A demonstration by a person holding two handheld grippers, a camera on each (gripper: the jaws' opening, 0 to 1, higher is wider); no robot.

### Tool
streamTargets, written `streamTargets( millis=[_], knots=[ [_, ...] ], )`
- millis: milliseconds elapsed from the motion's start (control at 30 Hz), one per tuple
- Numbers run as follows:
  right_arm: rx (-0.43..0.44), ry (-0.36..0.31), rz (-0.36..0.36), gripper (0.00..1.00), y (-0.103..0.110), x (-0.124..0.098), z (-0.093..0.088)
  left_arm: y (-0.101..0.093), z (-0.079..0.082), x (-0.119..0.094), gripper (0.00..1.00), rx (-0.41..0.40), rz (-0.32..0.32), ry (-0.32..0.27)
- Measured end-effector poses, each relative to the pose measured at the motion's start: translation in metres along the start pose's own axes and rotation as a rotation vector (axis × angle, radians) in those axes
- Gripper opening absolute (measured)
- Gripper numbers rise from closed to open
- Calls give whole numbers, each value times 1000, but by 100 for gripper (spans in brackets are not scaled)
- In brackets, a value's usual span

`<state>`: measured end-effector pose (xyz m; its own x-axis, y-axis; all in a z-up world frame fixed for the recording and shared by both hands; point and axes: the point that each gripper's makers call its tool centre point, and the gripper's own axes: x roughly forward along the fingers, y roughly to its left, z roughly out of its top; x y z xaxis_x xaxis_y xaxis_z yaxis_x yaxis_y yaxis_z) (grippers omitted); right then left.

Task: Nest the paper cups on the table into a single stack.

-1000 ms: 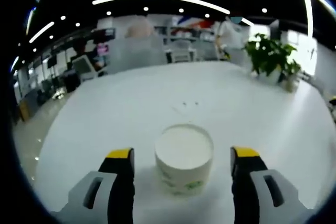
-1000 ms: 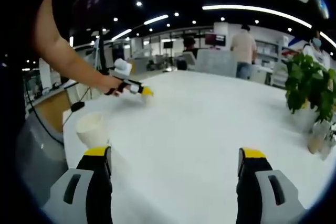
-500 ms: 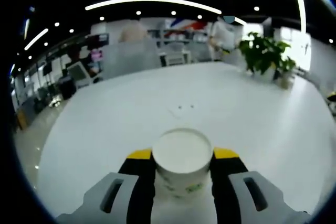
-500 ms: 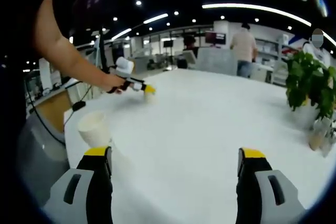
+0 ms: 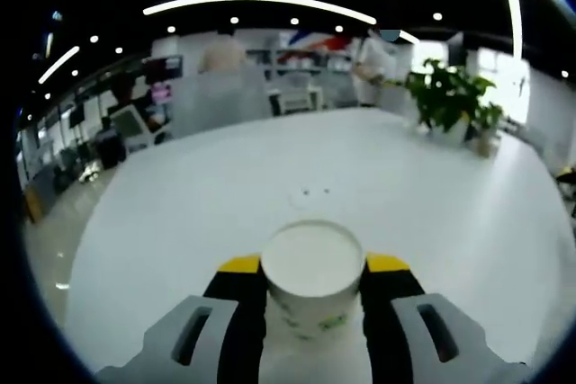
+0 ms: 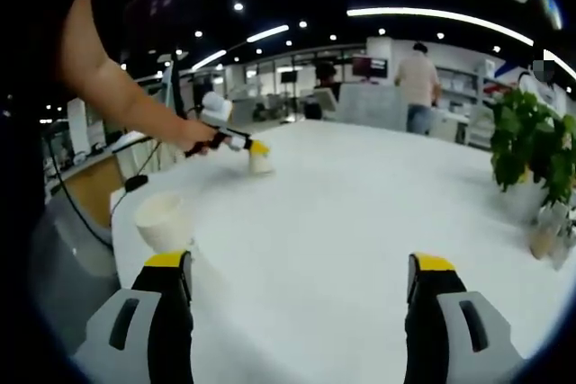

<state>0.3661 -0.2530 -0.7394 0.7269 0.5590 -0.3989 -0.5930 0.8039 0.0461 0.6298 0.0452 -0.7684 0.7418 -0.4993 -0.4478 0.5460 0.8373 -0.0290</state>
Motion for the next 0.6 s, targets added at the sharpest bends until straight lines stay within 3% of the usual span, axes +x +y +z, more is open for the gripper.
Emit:
streamTargets(
  millis=[600],
  knots=[
    [-10,-16,4,98,3,-1,8,4,47,-11,40,32,-49,-12]
  ],
)
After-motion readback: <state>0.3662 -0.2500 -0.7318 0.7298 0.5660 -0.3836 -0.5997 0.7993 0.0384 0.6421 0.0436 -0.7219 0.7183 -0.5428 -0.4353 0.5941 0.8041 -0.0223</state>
